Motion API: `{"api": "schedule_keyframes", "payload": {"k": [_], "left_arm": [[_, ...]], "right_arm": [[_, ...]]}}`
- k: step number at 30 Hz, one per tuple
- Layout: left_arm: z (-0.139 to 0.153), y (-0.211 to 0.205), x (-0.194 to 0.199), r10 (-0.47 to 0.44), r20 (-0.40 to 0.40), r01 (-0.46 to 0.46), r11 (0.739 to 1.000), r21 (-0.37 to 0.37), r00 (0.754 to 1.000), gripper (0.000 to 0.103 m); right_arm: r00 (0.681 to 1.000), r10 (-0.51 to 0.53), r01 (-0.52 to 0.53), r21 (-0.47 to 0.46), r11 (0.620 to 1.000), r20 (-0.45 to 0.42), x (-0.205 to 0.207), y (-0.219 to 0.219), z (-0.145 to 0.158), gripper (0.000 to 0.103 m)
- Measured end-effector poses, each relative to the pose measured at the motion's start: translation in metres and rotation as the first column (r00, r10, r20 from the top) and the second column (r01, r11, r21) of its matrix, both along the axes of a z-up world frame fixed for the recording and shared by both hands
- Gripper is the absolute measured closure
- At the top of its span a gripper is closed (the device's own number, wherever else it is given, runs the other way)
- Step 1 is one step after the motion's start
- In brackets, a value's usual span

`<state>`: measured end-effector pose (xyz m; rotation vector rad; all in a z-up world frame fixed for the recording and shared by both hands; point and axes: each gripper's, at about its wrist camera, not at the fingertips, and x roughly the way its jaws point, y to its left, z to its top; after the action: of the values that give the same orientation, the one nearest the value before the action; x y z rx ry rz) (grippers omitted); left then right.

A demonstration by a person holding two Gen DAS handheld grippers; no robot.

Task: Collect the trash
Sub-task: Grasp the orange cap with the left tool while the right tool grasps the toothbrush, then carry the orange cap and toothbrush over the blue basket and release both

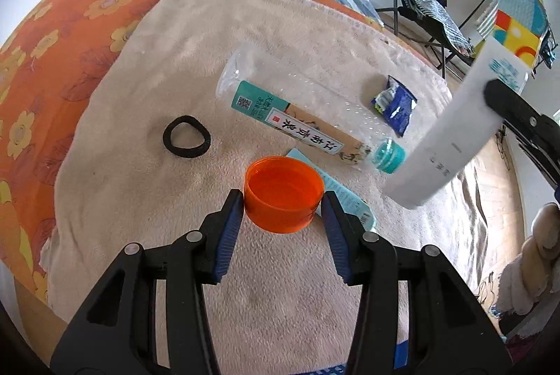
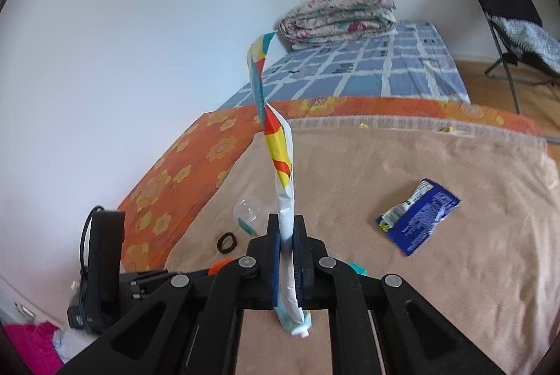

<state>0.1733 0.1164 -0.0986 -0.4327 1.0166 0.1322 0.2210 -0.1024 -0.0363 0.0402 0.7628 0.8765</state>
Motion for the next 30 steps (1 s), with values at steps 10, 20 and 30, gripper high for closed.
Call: {"api": "schedule_keyframes", "payload": {"k": [10,20,30], "left_arm": [[0.026,-0.026,-0.029,-0.059,0.043,0.06,0.998,-0.007,0.997,0.056],[0.045,-0.063,-0.07,-0.115,0.074,0.117,0.993,-0.029,0.991,0.056],[0.042,-0.107,-0.117,-0.179,0.085,0.18,0.984,-0.006,0.98,0.056]], "right_arm": [[0.997,0.013,-0.013,-0.002,1.0,0.081,-0.047,-0.045,0.029,0.099],[0.993,0.046,-0.049,0.017,0.999,0.111,-0.104,-0.091,0.04,0.099],[0.99,0.103,-0.104,0.007,0.995,0.091,-0.165,-0.127,0.019,0.099]]}}
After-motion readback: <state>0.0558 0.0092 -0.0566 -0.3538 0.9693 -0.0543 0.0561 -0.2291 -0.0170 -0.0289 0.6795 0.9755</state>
